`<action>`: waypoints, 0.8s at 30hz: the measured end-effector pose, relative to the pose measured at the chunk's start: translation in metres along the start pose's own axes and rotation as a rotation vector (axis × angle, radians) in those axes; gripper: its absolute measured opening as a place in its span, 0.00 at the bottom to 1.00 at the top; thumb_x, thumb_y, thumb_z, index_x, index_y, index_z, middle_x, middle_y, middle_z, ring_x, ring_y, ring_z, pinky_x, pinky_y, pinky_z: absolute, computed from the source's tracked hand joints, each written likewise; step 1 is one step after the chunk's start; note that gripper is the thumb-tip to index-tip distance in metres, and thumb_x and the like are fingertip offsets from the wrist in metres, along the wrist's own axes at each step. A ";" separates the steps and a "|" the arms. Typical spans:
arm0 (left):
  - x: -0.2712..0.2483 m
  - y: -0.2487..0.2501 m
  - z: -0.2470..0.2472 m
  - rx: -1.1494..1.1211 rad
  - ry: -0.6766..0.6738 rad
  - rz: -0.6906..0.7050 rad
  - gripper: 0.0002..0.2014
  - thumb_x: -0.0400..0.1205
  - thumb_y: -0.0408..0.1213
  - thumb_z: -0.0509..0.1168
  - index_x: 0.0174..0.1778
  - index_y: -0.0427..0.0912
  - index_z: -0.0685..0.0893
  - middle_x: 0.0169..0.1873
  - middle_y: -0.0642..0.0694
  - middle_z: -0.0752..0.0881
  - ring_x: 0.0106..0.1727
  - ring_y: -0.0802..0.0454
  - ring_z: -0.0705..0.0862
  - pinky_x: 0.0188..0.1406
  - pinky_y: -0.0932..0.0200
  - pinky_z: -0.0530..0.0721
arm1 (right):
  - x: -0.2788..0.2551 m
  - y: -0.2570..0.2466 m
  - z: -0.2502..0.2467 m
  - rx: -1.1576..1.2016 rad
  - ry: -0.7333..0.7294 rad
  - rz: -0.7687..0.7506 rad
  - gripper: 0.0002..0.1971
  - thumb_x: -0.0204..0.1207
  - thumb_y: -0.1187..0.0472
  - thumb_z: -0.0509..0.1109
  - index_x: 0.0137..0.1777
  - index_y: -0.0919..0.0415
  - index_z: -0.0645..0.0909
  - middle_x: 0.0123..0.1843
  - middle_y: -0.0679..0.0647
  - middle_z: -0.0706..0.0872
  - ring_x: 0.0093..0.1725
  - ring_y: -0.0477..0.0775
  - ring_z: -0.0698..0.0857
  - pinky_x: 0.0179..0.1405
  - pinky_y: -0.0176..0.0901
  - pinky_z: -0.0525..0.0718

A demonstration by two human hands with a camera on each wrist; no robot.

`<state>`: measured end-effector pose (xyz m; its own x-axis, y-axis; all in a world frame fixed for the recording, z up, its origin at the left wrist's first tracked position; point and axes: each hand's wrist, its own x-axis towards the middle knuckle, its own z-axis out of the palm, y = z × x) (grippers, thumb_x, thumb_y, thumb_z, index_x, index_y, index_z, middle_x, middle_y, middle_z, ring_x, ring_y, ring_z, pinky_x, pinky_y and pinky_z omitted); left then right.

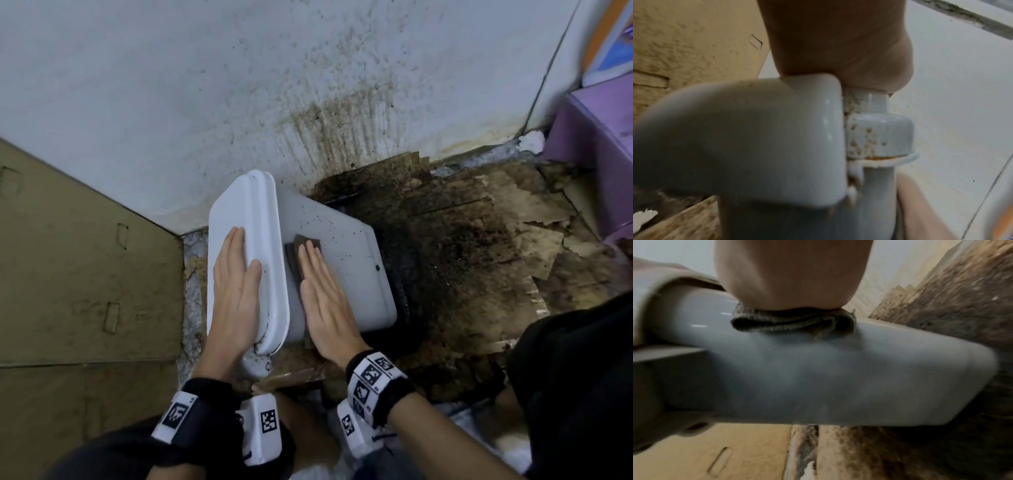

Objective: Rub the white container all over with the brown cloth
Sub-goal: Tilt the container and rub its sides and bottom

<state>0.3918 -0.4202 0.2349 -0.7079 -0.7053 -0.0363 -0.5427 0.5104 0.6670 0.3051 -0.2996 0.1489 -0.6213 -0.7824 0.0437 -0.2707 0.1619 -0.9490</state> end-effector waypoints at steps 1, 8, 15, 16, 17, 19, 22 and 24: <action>0.000 0.000 -0.001 0.001 0.001 0.001 0.30 0.92 0.54 0.46 0.92 0.58 0.50 0.92 0.61 0.51 0.90 0.69 0.47 0.86 0.65 0.44 | 0.000 0.012 -0.002 -0.006 0.001 0.027 0.27 0.94 0.51 0.42 0.92 0.46 0.44 0.92 0.38 0.43 0.89 0.35 0.43 0.90 0.42 0.44; -0.001 -0.002 -0.005 -0.037 -0.006 -0.016 0.28 0.93 0.53 0.47 0.92 0.61 0.51 0.91 0.64 0.52 0.89 0.70 0.47 0.88 0.58 0.47 | 0.006 0.074 -0.012 0.024 0.014 0.289 0.28 0.93 0.49 0.41 0.91 0.48 0.42 0.92 0.40 0.40 0.89 0.36 0.39 0.91 0.52 0.44; 0.000 -0.004 -0.004 -0.029 -0.002 -0.005 0.30 0.92 0.54 0.48 0.92 0.58 0.51 0.91 0.63 0.52 0.90 0.69 0.47 0.89 0.57 0.47 | 0.001 0.004 0.003 0.055 0.006 0.184 0.28 0.93 0.49 0.41 0.91 0.46 0.43 0.91 0.36 0.40 0.88 0.32 0.37 0.87 0.39 0.36; 0.000 -0.004 -0.004 -0.029 -0.002 -0.001 0.30 0.92 0.54 0.48 0.92 0.58 0.52 0.91 0.62 0.52 0.90 0.68 0.47 0.89 0.57 0.47 | 0.000 -0.007 0.005 0.060 -0.003 0.138 0.27 0.94 0.50 0.41 0.91 0.45 0.43 0.91 0.35 0.41 0.88 0.32 0.38 0.86 0.36 0.35; 0.000 -0.004 -0.003 -0.028 -0.003 0.000 0.31 0.92 0.54 0.48 0.92 0.57 0.52 0.91 0.62 0.52 0.90 0.68 0.47 0.89 0.57 0.47 | -0.001 -0.015 0.006 0.066 -0.009 0.096 0.27 0.94 0.51 0.41 0.91 0.44 0.43 0.92 0.35 0.42 0.88 0.32 0.39 0.86 0.35 0.35; 0.000 -0.002 -0.002 -0.028 -0.009 0.002 0.31 0.92 0.53 0.49 0.93 0.57 0.52 0.91 0.62 0.52 0.90 0.69 0.47 0.89 0.60 0.46 | -0.002 -0.015 0.005 0.051 -0.014 0.025 0.27 0.94 0.52 0.43 0.91 0.44 0.45 0.92 0.36 0.44 0.89 0.35 0.42 0.88 0.39 0.39; -0.002 0.001 -0.002 -0.023 -0.015 0.011 0.32 0.91 0.53 0.49 0.93 0.56 0.52 0.91 0.62 0.52 0.89 0.70 0.46 0.85 0.69 0.45 | -0.003 0.016 -0.006 -0.020 -0.014 -0.058 0.27 0.94 0.55 0.45 0.92 0.47 0.47 0.93 0.40 0.48 0.91 0.40 0.46 0.90 0.47 0.48; -0.001 0.000 -0.004 -0.021 -0.016 0.005 0.32 0.91 0.53 0.50 0.93 0.56 0.52 0.91 0.62 0.52 0.89 0.72 0.46 0.86 0.66 0.45 | -0.004 0.046 -0.013 -0.032 -0.001 -0.014 0.28 0.93 0.54 0.44 0.92 0.48 0.47 0.93 0.41 0.47 0.91 0.40 0.46 0.90 0.49 0.49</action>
<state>0.3943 -0.4211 0.2379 -0.7176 -0.6950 -0.0450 -0.5299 0.5029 0.6829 0.2859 -0.2809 0.1092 -0.6166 -0.7852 0.0571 -0.3033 0.1700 -0.9376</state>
